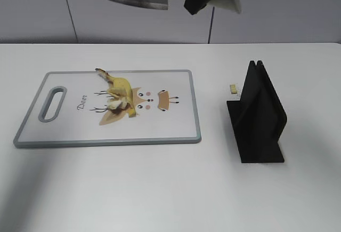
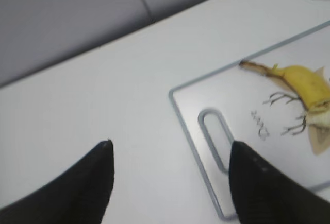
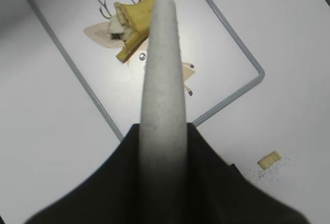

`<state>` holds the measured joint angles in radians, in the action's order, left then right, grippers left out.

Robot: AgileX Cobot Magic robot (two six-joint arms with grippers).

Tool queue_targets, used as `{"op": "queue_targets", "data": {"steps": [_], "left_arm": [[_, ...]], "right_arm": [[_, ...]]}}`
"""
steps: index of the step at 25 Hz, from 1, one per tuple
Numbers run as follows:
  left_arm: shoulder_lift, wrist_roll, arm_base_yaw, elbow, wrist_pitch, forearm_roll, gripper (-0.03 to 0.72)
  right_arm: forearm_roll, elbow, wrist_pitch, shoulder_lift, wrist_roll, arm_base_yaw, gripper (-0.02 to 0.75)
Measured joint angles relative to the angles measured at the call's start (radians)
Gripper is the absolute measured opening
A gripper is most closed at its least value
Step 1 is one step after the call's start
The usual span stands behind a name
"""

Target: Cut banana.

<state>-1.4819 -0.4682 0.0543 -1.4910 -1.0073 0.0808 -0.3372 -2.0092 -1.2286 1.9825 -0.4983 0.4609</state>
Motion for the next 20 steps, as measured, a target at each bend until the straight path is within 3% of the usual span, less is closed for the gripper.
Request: {"op": "queue_targets", "data": {"steps": [3, 7, 20], "left_arm": [[0.017, 0.111, -0.046, 0.0, -0.164, -0.034, 0.636], [0.063, 0.184, -0.087, 0.06, -0.203, -0.041, 0.599], [0.453, 0.219, -0.094, 0.483, -0.205, -0.04, 0.589]], "right_arm": [[0.033, 0.01, 0.0, -0.034, 0.151, 0.0, 0.172], [0.039, 0.073, 0.0, -0.092, 0.29, 0.0, 0.172], [0.066, 0.288, 0.0, -0.273, 0.458, 0.0, 0.172]]}}
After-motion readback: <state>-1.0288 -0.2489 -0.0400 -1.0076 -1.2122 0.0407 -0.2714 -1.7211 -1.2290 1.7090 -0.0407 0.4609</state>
